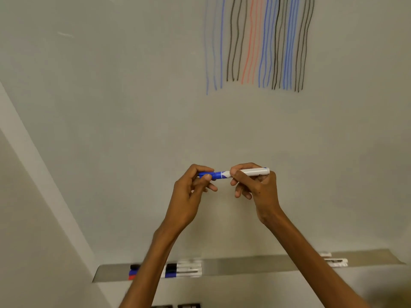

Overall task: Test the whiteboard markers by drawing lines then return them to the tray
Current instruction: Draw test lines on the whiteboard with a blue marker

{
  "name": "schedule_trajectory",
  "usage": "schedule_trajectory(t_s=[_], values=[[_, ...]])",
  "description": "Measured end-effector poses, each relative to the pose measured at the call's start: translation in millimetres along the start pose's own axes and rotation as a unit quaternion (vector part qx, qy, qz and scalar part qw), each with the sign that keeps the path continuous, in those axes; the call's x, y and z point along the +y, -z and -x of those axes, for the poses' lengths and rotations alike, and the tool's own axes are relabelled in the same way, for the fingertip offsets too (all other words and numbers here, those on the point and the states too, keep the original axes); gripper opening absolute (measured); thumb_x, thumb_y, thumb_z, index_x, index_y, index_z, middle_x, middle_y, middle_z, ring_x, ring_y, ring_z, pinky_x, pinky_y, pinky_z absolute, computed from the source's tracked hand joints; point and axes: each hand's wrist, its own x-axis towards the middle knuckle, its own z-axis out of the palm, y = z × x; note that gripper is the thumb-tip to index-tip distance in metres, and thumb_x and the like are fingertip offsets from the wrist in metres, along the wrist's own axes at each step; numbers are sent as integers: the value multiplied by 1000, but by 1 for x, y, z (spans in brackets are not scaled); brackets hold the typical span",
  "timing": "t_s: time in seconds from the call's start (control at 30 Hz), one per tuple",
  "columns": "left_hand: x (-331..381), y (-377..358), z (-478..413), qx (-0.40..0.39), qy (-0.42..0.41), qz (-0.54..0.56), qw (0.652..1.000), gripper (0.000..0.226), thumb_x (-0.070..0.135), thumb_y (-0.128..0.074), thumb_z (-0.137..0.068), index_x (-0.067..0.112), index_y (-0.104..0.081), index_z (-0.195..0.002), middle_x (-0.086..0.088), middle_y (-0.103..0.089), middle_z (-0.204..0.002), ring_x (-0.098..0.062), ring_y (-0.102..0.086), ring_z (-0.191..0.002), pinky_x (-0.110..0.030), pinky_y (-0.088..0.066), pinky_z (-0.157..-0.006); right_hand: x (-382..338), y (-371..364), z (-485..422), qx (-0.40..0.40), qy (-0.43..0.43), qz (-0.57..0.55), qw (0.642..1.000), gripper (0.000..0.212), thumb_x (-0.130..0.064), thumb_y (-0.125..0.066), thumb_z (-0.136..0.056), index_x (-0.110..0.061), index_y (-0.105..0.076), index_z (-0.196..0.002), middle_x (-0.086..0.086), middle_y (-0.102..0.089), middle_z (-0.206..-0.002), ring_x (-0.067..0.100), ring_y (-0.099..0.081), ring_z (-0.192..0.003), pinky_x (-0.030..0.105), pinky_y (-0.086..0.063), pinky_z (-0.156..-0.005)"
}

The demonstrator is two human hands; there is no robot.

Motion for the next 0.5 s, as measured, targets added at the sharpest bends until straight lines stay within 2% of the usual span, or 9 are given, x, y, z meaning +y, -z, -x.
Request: schedule_trajectory(t_s=[0.2,0.4,0.5], values=[[-13,5,26,-51,55,21,997,19,21,-53,-99,7,-61,-107,-6,-73,-91,-21,-73,-81,-30,-58,-80,23,0,31,6,-52,-8,999,7,-5,-66,-91,-5,-72,-88,9,-69,-66,18,-58,-47,20,-36,-40],[-33,3,51,-49,75,19,996,16,21,-52,-100,7,-59,-104,-6,-75,-86,-22,-73,-81,-31,-57,-83,49,-10,59,37,-96,-38,994,9,-7,-66,-91,0,-72,-90,13,-68,-64,22,-63,-52,24,-46,-45],[-42,2,58,-44,80,5,996,13,20,-52,-100,10,-60,-104,-5,-75,-86,-19,-74,-81,-27,-56,-83,61,-15,69,52,-119,-47,990,8,-8,-67,-91,-1,-72,-90,13,-68,-65,23,-64,-53,25,-49,-49]])
